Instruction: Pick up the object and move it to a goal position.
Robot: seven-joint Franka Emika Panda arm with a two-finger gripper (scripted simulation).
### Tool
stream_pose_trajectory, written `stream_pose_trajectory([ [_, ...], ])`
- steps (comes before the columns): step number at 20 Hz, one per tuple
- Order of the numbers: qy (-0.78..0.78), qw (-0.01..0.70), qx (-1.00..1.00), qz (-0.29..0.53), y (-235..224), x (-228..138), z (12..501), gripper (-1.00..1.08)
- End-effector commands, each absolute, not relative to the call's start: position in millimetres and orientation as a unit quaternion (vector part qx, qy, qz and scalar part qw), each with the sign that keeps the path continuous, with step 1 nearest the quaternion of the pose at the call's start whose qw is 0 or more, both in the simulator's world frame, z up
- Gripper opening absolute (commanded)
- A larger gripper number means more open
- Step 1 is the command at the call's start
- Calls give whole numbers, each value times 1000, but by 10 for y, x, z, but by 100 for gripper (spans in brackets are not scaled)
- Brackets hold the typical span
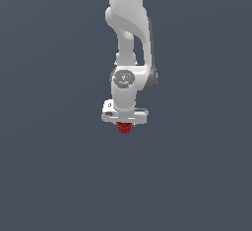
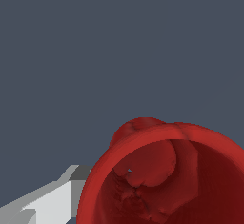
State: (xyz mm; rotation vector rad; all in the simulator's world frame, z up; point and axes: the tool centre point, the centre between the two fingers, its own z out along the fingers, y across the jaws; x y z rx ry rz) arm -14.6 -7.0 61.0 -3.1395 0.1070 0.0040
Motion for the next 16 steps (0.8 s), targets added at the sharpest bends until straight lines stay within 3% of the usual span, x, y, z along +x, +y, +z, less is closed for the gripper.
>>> stream_pose_trajectory([
  [1,35,0,-999,0,-156,-126,740,-100],
  [16,35,1,-999,0,-1082,-1,2065,-100],
])
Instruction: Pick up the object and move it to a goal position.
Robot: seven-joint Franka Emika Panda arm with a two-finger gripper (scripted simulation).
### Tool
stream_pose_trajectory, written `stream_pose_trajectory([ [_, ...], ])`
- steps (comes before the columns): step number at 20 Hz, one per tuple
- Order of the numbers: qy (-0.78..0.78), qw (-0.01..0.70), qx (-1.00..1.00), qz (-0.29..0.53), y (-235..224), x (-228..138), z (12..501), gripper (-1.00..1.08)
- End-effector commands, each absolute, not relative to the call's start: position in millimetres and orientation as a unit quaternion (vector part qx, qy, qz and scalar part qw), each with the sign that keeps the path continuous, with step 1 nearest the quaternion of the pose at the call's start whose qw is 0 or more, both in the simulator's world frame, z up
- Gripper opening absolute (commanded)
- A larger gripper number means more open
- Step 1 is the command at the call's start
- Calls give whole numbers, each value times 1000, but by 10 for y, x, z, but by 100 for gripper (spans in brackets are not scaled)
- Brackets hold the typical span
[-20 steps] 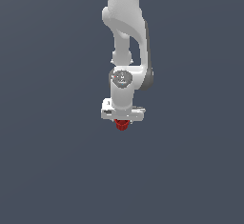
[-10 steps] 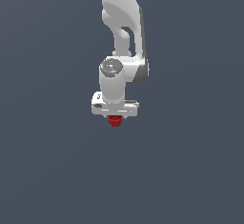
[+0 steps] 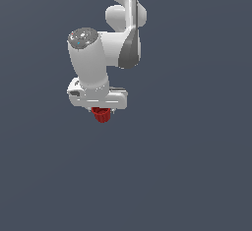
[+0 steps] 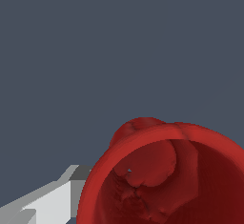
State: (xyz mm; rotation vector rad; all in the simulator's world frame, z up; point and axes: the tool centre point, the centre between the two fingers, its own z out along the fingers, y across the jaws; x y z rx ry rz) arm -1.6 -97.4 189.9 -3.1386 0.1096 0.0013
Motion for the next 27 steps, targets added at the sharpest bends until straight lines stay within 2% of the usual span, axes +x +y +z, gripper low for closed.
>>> stream_pose_trajectory([
  [1,35,1,-999,0,-1152,10,2166,-100],
  [13,35,0,-999,0,-1856,152,3164,-100],
  [27,35,0,-999,0,-2089,223,3487,-100],
])
